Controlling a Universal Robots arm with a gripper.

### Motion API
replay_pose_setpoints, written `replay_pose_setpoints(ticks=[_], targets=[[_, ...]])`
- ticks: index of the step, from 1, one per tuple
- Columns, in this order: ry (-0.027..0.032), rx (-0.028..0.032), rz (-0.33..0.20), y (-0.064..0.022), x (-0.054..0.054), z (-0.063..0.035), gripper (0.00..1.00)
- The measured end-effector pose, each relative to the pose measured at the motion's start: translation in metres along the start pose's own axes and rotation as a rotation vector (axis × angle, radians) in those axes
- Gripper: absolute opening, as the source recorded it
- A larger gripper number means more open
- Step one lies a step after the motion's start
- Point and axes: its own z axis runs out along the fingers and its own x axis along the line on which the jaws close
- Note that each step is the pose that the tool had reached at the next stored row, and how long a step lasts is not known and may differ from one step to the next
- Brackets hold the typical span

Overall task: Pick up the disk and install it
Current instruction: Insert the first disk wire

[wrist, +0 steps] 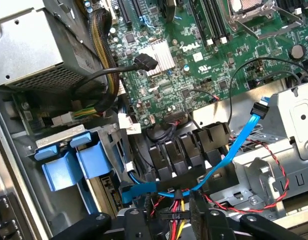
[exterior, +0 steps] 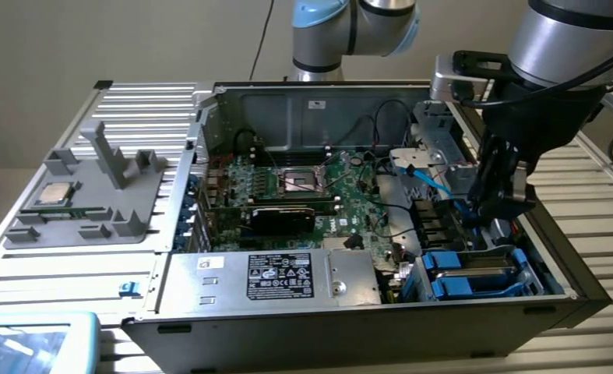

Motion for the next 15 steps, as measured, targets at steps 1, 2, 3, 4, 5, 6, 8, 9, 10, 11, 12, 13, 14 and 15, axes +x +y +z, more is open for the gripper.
replay_pose_setpoints(ticks=[1,2,3,4,5,6,8,9,10,11,12,13,14,15], targets=[[-0.0001,0.0000,0.000,0.0000,0.000,0.0000,0.39],[-0.0001,0.0000,0.000,0.0000,0.000,0.0000,0.36],[-0.0001,0.0000,0.000,0.0000,0.000,0.0000,0.36],[-0.0001,0.0000,0.000,0.0000,0.000,0.0000,0.36],[-0.0001,0.0000,0.000,0.0000,0.000,0.0000,0.36],[-0.0002,0.0000,0.000,0.0001,0.000,0.0000,0.36],[0.0012,0.0013,0.000,0.0015,-0.004,-0.0004,0.36],[0.0047,0.0034,0.000,0.0025,-0.006,-0.0010,0.36],[0.0098,0.0060,0.000,0.0036,-0.008,-0.0019,0.36],[0.0149,0.0087,-0.001,0.0046,-0.010,-0.0029,0.36],[0.0203,0.0120,-0.001,0.0058,-0.011,-0.0036,0.36],[0.0269,0.0160,-0.002,0.0073,-0.010,-0.0042,0.36],[0.0341,0.0208,-0.002,0.0086,-0.010,-0.0045,0.36],[0.0418,0.0264,-0.003,0.0098,-0.010,-0.0046,0.36]])
